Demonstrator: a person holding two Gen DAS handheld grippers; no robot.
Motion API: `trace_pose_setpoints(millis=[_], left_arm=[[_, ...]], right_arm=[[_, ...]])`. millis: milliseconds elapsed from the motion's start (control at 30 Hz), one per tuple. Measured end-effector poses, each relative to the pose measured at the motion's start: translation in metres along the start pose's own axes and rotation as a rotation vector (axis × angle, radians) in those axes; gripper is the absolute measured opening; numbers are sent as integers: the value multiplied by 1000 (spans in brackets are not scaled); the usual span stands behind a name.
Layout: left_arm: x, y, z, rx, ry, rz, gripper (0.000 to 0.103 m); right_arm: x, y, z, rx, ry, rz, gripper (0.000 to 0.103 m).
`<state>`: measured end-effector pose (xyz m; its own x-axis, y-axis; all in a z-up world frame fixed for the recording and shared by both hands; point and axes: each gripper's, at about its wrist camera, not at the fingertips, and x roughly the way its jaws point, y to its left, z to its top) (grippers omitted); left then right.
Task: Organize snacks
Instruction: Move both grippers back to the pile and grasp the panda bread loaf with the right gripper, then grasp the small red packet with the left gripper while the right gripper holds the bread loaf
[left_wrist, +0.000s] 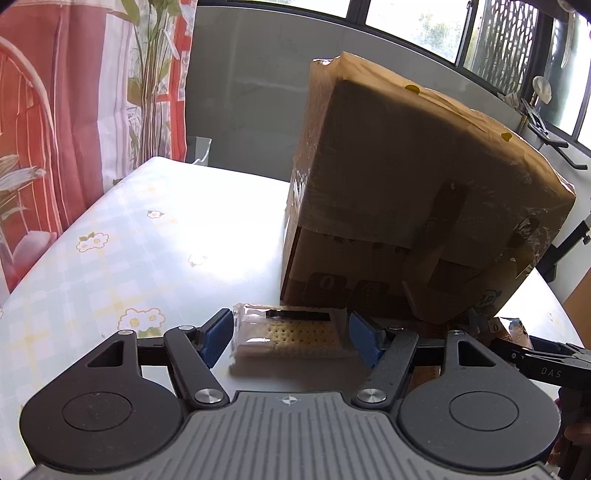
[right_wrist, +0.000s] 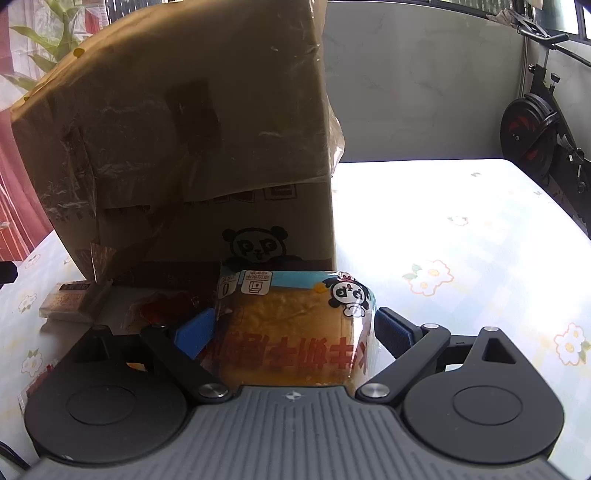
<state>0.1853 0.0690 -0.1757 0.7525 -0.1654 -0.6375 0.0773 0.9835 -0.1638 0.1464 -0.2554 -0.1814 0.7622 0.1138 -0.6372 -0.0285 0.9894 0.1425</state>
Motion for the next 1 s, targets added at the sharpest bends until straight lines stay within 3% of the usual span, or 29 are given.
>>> trace_pose_setpoints(millis=[267, 500, 1000], left_arm=[[3, -4, -9, 24, 13, 4, 71], [2, -7, -27, 38, 45, 18, 68], [8, -19, -57, 149, 171, 9, 68]], right_arm=[[-2, 0, -16, -46, -38, 8, 94], [-9, 2, -30, -109, -84, 25, 80], [-16, -5, -31, -92, -91, 65, 79]])
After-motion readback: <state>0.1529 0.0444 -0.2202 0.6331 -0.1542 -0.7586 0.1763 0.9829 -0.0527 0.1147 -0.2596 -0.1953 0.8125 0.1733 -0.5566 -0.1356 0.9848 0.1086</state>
